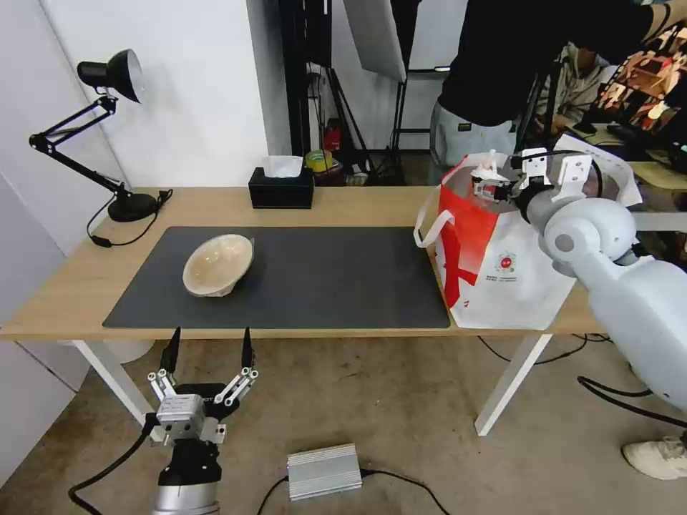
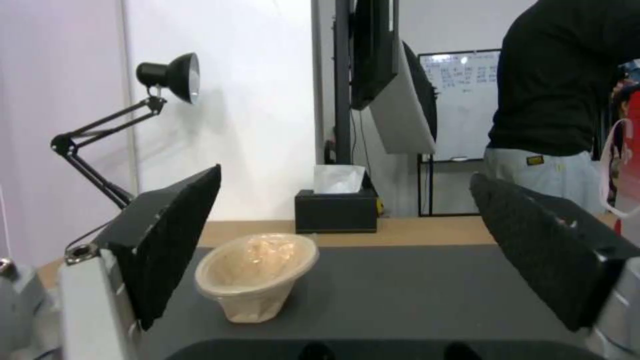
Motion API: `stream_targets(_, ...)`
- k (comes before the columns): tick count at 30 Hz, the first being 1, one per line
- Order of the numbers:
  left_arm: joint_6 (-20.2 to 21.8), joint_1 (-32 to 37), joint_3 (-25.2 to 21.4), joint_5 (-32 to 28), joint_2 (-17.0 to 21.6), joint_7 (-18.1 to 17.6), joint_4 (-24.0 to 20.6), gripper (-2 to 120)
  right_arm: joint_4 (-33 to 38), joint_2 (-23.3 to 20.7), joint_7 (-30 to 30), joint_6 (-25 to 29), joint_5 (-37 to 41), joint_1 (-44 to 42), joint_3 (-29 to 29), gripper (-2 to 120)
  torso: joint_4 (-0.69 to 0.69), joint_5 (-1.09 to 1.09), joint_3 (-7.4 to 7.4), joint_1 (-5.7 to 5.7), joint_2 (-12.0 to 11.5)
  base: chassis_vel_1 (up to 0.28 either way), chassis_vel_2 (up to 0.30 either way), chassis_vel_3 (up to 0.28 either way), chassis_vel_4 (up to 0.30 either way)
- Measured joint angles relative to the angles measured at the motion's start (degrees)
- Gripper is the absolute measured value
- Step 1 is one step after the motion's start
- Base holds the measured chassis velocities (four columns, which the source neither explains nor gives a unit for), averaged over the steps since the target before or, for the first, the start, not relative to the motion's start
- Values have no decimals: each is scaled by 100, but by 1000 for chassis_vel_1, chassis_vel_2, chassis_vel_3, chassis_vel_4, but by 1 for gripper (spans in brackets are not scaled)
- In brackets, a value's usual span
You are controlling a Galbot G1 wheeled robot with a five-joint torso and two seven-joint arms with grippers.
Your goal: Pick up the trash from the table and place it into the takeout bag.
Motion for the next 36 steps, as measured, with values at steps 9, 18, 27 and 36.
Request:
stream_targets(9,-2,32,-9,20,-15,0,-28,100,85,-294,-221,-529,-73,314,-277,100,0,0,0,0,0,0,0,0,0)
stream_targets(18,-22,43,-14,35,-32,0,-47,100,-145,-606,-587,-609,-52,1075,-924,100,0,1,0,0,0,0,0,0,0)
stream_targets(27,-23,21,-28,36,-16,0,-42,100,-416,-707,-935,-608,-195,1622,-1560,100,0,0,1,0,0,0,0,0,0)
stream_targets(36,-23,-10,-42,16,20,0,-20,100,-535,-676,-1082,-606,-316,1832,-1794,100,0,0,0,0,0,0,0,0,0)
